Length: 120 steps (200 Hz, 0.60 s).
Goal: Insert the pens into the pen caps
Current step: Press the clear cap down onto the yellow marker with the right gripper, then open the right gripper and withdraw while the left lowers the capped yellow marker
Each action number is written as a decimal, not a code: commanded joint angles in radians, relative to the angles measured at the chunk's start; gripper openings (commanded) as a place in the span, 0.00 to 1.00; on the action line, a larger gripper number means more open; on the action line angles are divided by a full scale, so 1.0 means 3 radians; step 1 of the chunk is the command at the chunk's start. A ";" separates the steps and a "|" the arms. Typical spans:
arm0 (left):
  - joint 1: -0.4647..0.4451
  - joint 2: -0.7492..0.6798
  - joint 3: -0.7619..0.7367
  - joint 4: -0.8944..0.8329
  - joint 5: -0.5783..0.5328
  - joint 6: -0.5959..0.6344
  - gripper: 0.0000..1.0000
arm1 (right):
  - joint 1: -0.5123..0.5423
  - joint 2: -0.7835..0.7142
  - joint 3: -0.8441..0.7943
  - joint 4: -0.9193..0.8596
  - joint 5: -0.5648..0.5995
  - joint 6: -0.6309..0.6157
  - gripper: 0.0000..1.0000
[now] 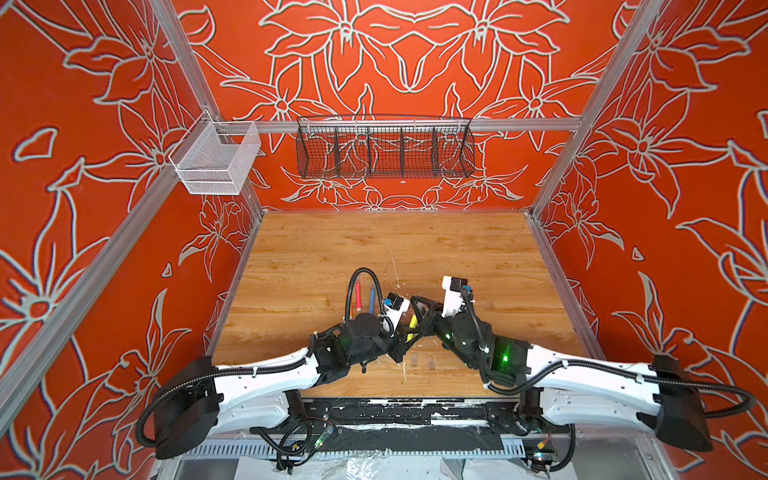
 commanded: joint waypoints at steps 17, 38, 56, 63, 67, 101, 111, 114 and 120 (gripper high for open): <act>0.0320 -0.0117 0.0201 0.0833 -0.0872 -0.0319 0.00 | 0.0408 -0.0144 -0.0167 -0.0638 -0.0730 -0.0017 0.00; 0.0319 -0.0160 0.0189 0.0626 -0.0884 -0.0401 0.00 | 0.0324 -0.0351 -0.0142 -0.0833 -0.0548 -0.0088 0.00; 0.0310 -0.0148 0.0154 0.0490 -0.0854 -0.0493 0.00 | 0.0233 -0.0546 -0.0136 -0.0961 -0.0426 -0.0151 0.22; 0.0300 -0.0137 0.0141 0.0440 -0.0846 -0.0529 0.00 | 0.0205 -0.0631 -0.0126 -0.1023 -0.0333 -0.0196 0.36; 0.0296 -0.0126 0.0137 0.0405 -0.0846 -0.0550 0.00 | 0.0188 -0.0694 -0.0118 -0.1078 -0.0262 -0.0241 0.45; 0.0198 0.0068 0.0117 0.0082 -0.0952 -0.0753 0.00 | 0.0058 -0.1098 0.0065 -0.1585 0.0490 -0.0653 0.75; 0.0160 0.0156 0.0116 -0.0036 -0.0993 -0.0834 0.00 | -0.0021 -0.1181 0.0111 -0.1723 0.0669 -0.0745 0.78; 0.0150 0.0180 0.0112 -0.0070 -0.0998 -0.0860 0.00 | -0.0049 -0.1205 0.0120 -0.1757 0.0708 -0.0778 0.79; 0.0123 0.0234 0.0102 -0.0123 -0.1021 -0.0908 0.00 | -0.0106 -0.1245 0.0125 -0.1799 0.0783 -0.0837 0.80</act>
